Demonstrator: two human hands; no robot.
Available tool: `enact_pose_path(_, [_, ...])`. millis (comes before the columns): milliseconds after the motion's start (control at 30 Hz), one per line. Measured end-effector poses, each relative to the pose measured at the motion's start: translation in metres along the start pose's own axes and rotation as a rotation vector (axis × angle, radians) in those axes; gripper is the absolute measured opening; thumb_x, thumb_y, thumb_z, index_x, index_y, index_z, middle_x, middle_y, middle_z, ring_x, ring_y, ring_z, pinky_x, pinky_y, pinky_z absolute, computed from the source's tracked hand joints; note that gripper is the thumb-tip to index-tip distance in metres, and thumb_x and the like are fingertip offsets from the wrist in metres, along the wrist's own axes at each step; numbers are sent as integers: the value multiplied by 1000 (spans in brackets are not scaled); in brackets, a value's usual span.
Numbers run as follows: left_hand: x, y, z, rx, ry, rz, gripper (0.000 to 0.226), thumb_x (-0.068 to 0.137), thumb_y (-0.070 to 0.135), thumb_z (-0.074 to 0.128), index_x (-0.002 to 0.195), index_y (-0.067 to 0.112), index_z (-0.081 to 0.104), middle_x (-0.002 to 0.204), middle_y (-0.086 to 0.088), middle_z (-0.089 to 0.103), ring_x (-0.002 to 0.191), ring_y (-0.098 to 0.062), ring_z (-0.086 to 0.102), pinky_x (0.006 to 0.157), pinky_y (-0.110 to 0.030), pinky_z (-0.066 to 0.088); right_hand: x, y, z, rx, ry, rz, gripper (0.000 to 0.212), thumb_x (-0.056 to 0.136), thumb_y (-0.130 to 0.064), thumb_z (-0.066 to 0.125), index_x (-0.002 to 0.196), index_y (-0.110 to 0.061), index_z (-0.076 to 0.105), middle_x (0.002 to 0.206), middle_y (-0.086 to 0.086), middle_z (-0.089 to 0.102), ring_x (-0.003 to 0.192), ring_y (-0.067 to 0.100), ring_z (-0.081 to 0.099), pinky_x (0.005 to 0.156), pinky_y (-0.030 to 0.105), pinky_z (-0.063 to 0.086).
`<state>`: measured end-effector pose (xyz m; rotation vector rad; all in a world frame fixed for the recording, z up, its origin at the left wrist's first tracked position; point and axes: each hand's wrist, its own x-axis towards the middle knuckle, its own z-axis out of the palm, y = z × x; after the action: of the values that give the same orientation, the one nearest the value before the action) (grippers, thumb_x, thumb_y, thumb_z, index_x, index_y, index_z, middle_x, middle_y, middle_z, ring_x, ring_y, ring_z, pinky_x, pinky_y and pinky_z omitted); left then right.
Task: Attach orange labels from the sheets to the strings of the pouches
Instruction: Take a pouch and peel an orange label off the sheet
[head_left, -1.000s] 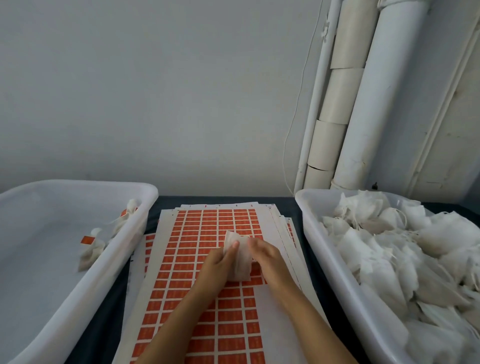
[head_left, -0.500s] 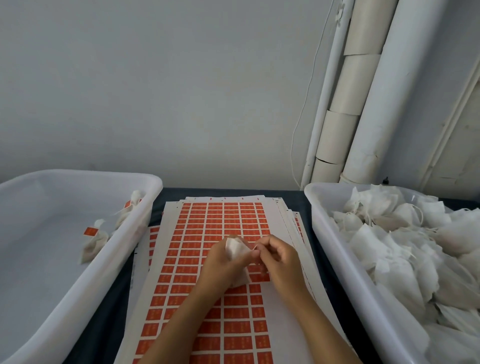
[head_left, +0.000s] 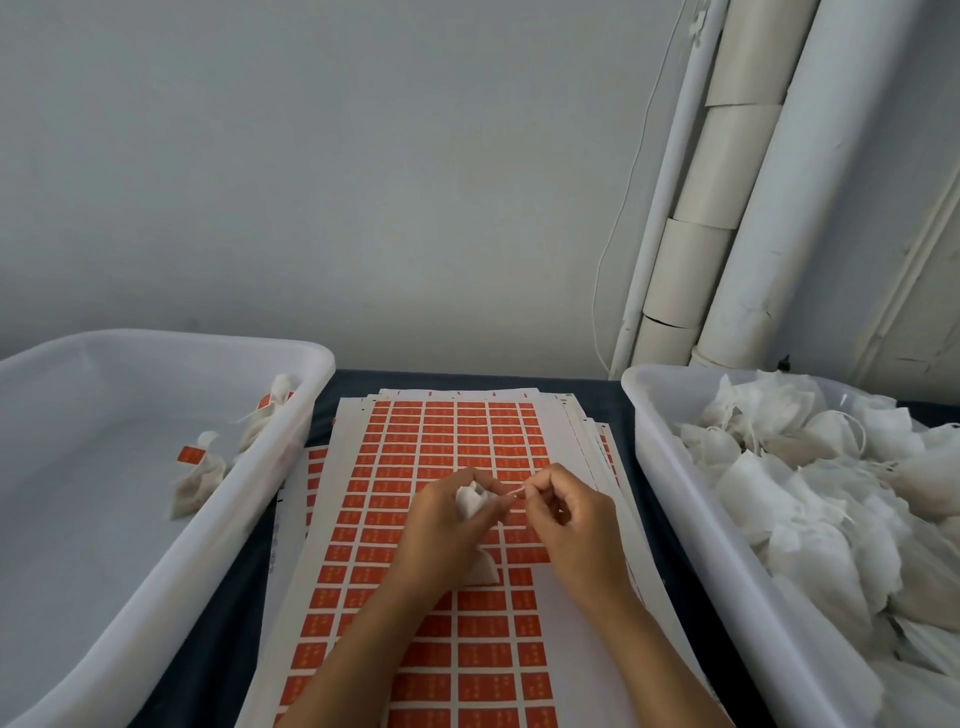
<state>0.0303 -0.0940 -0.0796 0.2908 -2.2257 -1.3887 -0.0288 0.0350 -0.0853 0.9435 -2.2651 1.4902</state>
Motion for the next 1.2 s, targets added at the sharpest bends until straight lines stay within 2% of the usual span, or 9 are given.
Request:
enact_pose_path(267, [2,0,-9,-153,133,-126,12,79,37,70,77,26,67,73,17,68,70,0,64,49,-9,46,0,-5,-7,-104,91,51,27,85,-19,64,67,-29,48,66,-17,58,62,5,61,56,8,48])
enact_pose_path(500, [2,3,-12,-324,113,-138,14,81,31,68,80,18,68,71,14,68,70,2,64,51,-6,45,1,-9,-7,-79,154,134,26,85,-17,64,66,-26,49,65,-12,59,57,9,60,55,10,48])
enact_pose_path(667, [0,4,-24,-247,-144,-172,38,82,48,54,84,13,67,65,14,67,61,1,64,54,-6,45,-2,-1,-4,-1,154,191,23,88,-18,61,68,-24,51,69,-11,62,62,10,63,57,12,51])
enact_pose_path(767, [2,6,-34,-256,-313,-285,46,89,51,46,86,12,70,76,6,73,70,-10,71,57,-9,49,-2,-1,0,5,157,188,23,88,-18,61,68,-25,51,68,-13,60,68,0,60,55,6,47])
enact_pose_path(867, [0,5,-37,-227,-286,-405,41,92,51,44,85,18,66,73,12,72,69,-3,69,53,-8,48,-1,-1,2,-1,156,173,23,88,-18,61,69,-27,50,69,-15,60,71,-4,60,57,4,45])
enact_pose_path(933, [0,3,-35,-373,-277,-448,34,89,51,49,92,21,65,81,6,73,77,-10,70,66,-20,52,-3,-3,2,-7,121,148,22,88,-19,61,71,-27,50,72,-17,61,72,-5,60,57,3,45])
enact_pose_path(1033, [-1,8,-35,-686,-235,-375,33,81,51,53,91,26,72,83,1,71,73,-12,69,66,-24,53,-6,-8,7,-93,-13,24,17,88,-22,61,76,-29,50,76,-22,60,73,-2,61,61,6,48])
enact_pose_path(1100, [-2,10,-32,-737,-269,-266,35,82,52,48,96,33,74,90,5,71,82,-9,69,68,-21,53,-9,-13,11,-177,-99,-76,8,85,-28,65,88,-29,57,83,-28,56,67,-4,59,63,4,48])
enact_pose_path(1200, [-4,16,-26,-706,-314,-203,33,91,47,44,112,38,68,102,4,71,97,-14,68,73,-23,54,-10,-16,13,-215,-162,-169,26,81,-32,68,105,-24,63,94,-24,59,70,-9,54,64,-3,39])
